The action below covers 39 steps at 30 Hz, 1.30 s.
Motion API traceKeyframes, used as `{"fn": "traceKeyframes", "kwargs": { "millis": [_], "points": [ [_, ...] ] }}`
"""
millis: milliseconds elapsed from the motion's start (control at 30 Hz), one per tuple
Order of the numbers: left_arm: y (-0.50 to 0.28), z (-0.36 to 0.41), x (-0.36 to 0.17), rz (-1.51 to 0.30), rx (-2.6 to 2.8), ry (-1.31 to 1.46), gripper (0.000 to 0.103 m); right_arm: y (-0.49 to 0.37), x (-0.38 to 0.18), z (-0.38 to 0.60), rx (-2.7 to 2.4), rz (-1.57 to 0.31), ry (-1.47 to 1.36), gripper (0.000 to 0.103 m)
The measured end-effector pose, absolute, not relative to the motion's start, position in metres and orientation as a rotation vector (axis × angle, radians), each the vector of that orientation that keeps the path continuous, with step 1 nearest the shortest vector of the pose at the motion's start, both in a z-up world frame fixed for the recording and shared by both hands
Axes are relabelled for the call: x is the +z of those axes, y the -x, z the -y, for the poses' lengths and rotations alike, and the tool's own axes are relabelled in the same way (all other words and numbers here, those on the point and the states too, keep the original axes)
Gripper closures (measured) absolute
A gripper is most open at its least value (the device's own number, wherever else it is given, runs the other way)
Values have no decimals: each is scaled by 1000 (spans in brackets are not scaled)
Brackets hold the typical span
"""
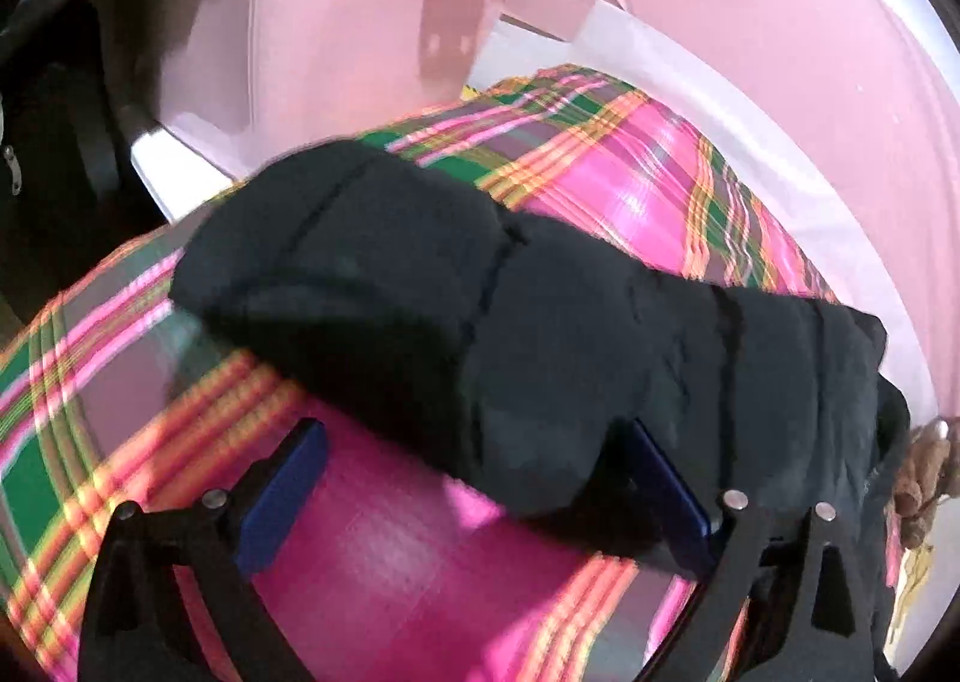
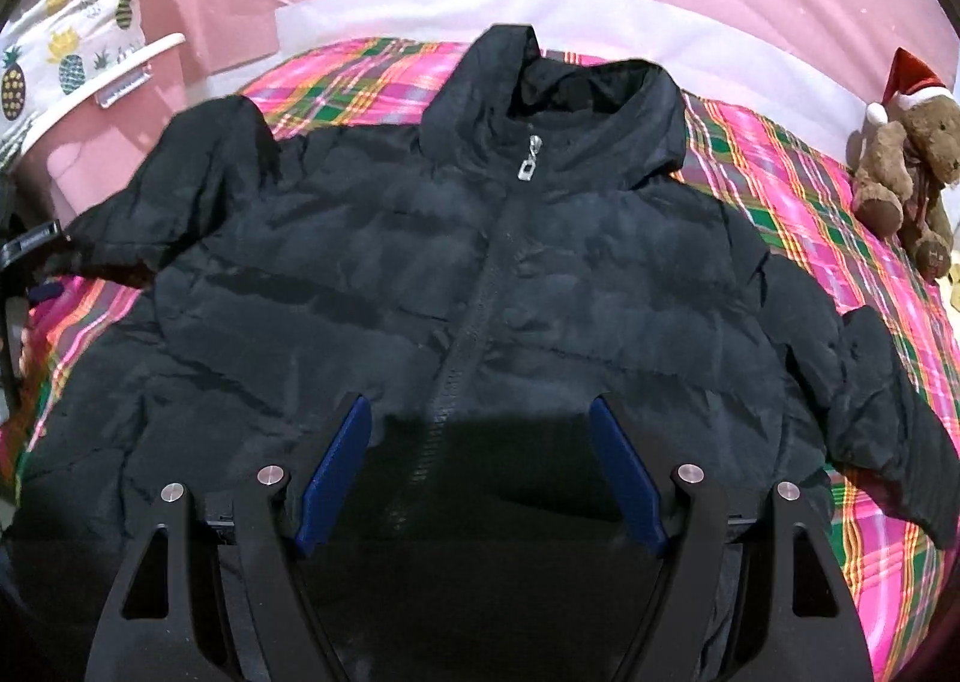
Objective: Fold large clothes
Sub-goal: 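Grasp the jacket sleeve with the left tool and fold it across the body, then release the folded sleeve with the left tool and smooth it flat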
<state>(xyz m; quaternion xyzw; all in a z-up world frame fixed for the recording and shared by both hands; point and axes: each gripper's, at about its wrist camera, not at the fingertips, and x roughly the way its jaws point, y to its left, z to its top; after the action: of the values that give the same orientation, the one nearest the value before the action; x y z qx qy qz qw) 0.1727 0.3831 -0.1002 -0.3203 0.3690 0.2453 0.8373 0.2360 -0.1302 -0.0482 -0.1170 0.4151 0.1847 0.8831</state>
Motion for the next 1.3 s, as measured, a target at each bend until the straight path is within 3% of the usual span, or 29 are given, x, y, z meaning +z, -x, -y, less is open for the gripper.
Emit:
{"fn": "traceKeyframes", "kwargs": {
  "millis": [67,167,300,333,633,900,1067,1300],
  "points": [
    [-180,-389,-102,-771,529,663,5,-241,-53,131,375,-873,252,28],
    [-191,-396,-107,-760,572,617,20,-246,-60,134,365,-890,252,28],
    [-188,-398,-98,-740,571,590,79,-249,-65,142,350,-904,240,28],
    [-186,-398,-93,-739,571,588,87,-249,-65,144,349,-904,238,28],
    [-164,-347,18,-588,419,517,91,-231,-54,175,344,-885,198,32],
    [-195,-233,103,-512,114,442,91,-212,-40,211,332,-858,132,32],
    [-242,-150,98,-573,-70,416,91,-203,-37,241,299,-847,96,32],
    [-293,-39,41,-718,-296,401,91,-205,-42,288,231,-858,33,32]
  ]
}}
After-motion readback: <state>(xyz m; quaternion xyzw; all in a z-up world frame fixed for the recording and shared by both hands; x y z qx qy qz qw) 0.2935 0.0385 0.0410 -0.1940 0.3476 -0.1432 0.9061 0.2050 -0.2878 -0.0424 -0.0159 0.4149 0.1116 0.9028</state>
